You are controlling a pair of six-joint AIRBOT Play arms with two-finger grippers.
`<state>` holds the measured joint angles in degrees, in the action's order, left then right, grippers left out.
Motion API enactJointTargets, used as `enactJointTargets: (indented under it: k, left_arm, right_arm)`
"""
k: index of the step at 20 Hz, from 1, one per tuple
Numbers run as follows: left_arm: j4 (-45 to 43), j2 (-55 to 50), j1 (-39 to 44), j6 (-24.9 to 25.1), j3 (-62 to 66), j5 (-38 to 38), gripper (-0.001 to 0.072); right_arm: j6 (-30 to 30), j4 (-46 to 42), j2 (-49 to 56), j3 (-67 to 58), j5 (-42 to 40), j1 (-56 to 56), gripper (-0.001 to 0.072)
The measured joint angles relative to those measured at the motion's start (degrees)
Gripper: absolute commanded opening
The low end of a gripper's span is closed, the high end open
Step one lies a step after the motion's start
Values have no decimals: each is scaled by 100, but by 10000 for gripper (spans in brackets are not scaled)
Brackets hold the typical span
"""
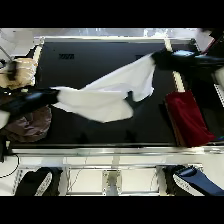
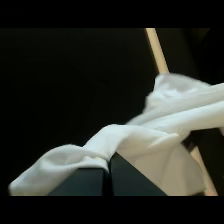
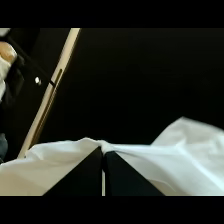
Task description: Fold the shirts.
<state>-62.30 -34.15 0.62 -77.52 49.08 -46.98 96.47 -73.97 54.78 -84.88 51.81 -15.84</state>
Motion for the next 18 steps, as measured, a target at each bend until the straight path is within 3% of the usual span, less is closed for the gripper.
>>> enactJointTargets:
  k: [3,7,10,13,18]
  left_arm:
    - [-859,944,-332,-205,883,-313,8]
    - [-1648,621,-531,-323,2013,-1088,9]
    - [-1886,-393,-575,-295,2321,-1613,9]
    - [-2109,-1840,-590,-278,2439,-1635,9]
    - [-2245,-4192,-595,-533,2535,-404,10]
  right_arm:
    - [-4,-273,-586,-800,55,28,11]
    - [-37,-809,-463,-1596,120,44,12]
    - [-85,-1353,236,-1790,212,103,13]
    - [-90,-1580,1360,-1864,310,413,14]
    - [227,-1434,3613,-1902,295,997,16]
